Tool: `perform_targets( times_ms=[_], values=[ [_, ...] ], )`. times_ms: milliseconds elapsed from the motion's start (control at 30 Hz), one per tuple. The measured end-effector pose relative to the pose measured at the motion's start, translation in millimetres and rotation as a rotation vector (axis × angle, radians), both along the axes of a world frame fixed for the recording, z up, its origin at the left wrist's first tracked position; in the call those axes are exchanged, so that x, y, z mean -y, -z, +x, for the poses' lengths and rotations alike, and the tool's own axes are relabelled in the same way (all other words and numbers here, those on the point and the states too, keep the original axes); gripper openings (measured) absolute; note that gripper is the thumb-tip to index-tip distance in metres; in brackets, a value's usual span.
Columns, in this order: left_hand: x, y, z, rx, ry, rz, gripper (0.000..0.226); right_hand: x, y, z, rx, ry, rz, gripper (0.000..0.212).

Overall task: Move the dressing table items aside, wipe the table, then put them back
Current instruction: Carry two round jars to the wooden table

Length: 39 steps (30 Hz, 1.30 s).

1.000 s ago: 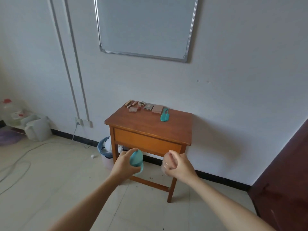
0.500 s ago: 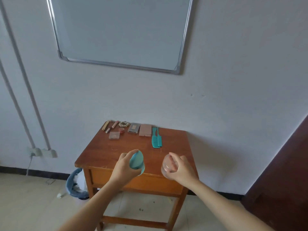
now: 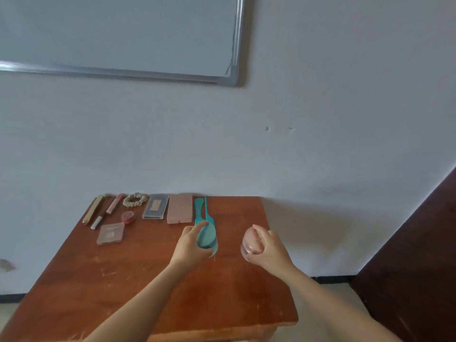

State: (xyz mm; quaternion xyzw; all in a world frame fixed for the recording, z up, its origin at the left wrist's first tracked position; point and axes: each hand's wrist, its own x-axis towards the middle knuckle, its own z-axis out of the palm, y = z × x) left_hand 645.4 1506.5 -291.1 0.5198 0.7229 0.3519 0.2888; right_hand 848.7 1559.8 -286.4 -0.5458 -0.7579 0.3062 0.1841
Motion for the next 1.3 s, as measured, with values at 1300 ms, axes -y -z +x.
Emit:
perform_targets(
  times_ms=[1300],
  values=[
    [-215,27,-28,-0.443,0.103,-0.152,0.074,-214,56,-58,0.066,-0.064,0.006,0.072]
  ],
)
